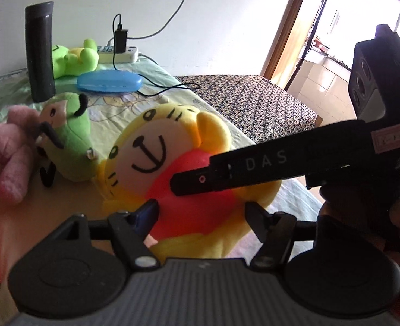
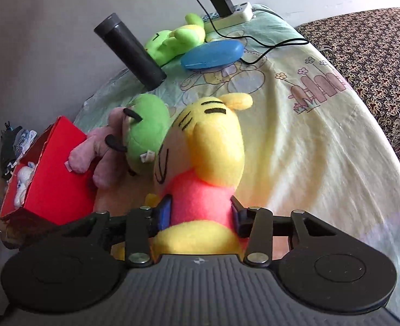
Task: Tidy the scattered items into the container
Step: 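Lift the yellow tiger plush with the right gripper, then carry the tiger plush with the right gripper over the red box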
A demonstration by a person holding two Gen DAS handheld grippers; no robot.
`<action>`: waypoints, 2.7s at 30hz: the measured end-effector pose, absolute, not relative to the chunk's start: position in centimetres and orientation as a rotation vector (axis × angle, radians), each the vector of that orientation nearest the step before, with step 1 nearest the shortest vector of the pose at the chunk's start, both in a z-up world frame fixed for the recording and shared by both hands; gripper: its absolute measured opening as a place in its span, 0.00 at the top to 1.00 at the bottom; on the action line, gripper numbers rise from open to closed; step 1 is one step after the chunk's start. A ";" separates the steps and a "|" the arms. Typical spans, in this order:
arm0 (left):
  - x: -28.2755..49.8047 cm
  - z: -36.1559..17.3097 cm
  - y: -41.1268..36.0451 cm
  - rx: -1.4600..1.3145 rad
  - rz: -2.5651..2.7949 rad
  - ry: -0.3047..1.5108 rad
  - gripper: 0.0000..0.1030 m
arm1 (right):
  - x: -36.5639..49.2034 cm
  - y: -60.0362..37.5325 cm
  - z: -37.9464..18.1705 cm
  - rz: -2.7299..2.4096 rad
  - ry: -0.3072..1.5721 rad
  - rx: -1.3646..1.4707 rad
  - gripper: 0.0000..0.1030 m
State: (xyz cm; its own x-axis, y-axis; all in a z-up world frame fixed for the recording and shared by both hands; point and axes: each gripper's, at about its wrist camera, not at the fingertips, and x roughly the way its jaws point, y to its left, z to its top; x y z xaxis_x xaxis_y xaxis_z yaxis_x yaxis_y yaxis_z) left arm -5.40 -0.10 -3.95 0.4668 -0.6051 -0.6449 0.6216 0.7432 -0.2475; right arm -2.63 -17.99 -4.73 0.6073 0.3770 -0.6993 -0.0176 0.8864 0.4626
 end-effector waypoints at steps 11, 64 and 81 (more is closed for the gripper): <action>-8.9 -5.0 9.1 0.019 -0.761 0.861 0.13 | -7.0 -13.2 -6.4 0.240 0.960 0.697 0.58; -16.2 0.9 31.9 -0.022 -0.624 0.780 0.24 | -13.9 11.0 0.4 0.580 0.686 0.286 0.56; -8.8 7.2 33.9 -0.094 -0.622 0.558 0.24 | -6.7 12.7 5.9 0.515 0.513 0.381 0.56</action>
